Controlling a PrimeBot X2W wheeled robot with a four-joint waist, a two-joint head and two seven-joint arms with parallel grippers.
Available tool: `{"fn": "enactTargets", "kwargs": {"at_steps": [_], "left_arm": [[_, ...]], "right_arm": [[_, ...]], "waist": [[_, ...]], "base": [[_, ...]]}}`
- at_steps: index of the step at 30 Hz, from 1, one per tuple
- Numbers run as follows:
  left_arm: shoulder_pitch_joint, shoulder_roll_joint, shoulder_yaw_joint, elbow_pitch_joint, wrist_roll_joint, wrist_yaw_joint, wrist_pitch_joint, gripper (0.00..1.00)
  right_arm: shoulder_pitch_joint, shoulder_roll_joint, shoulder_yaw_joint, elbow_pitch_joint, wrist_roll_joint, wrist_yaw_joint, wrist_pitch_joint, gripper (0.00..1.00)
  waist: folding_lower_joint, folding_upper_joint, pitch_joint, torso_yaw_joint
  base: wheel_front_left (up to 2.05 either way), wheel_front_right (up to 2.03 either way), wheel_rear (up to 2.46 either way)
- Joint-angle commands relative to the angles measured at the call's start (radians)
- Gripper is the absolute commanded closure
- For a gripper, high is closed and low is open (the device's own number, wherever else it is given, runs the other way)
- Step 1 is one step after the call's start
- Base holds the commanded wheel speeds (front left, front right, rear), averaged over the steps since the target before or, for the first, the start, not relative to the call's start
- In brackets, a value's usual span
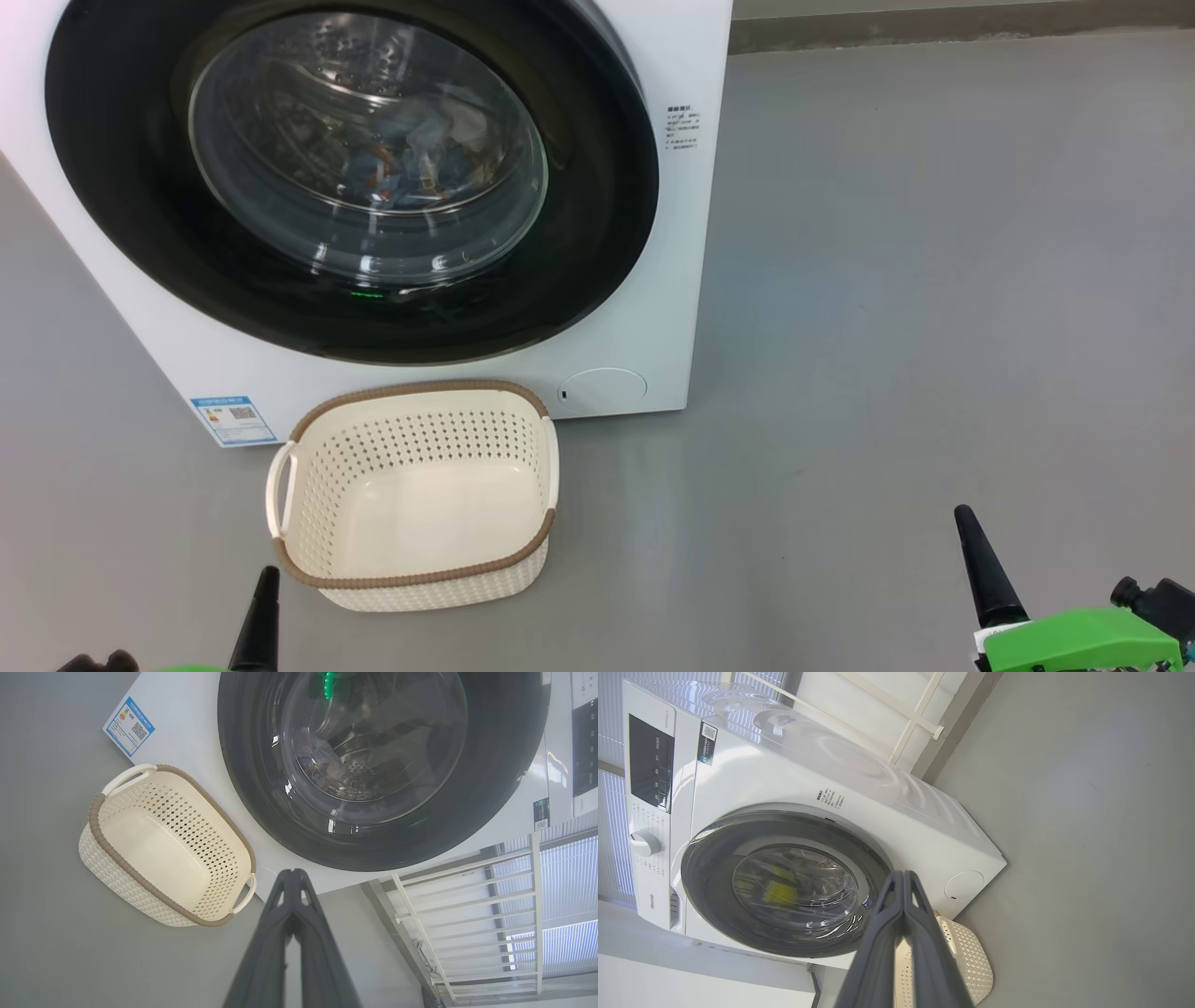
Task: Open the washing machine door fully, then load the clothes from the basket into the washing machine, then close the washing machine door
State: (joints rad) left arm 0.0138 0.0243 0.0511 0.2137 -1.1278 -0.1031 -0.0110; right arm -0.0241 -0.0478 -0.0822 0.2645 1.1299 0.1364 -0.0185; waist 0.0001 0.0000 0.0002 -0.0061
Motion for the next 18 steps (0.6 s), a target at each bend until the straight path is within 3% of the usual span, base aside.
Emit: {"fn": "enactTargets", "kwargs": {"at_steps": [1,18], "left_arm": [[-0.046,0.021,0.029,-0.015,-0.027,-0.01,0.007,1.0],[-0.078,0.023,0.043,0.005,-0.219,-0.017,0.056,1.0]], "right_arm": [[-0.054,-0.007,0.008,-0.024,0.029,-0.004,0.008,1.0],[-0.066,-0.007,-0.007,-0.022,0.222,-0.005,0.059,1.0]], "waist": [[-0.0001,0.0,0.0,0.0],[-0.0001,0.0,0.001,0.003]], "base": [[0.0,0.0,0.0],[0.0,0.0,0.0]]}}
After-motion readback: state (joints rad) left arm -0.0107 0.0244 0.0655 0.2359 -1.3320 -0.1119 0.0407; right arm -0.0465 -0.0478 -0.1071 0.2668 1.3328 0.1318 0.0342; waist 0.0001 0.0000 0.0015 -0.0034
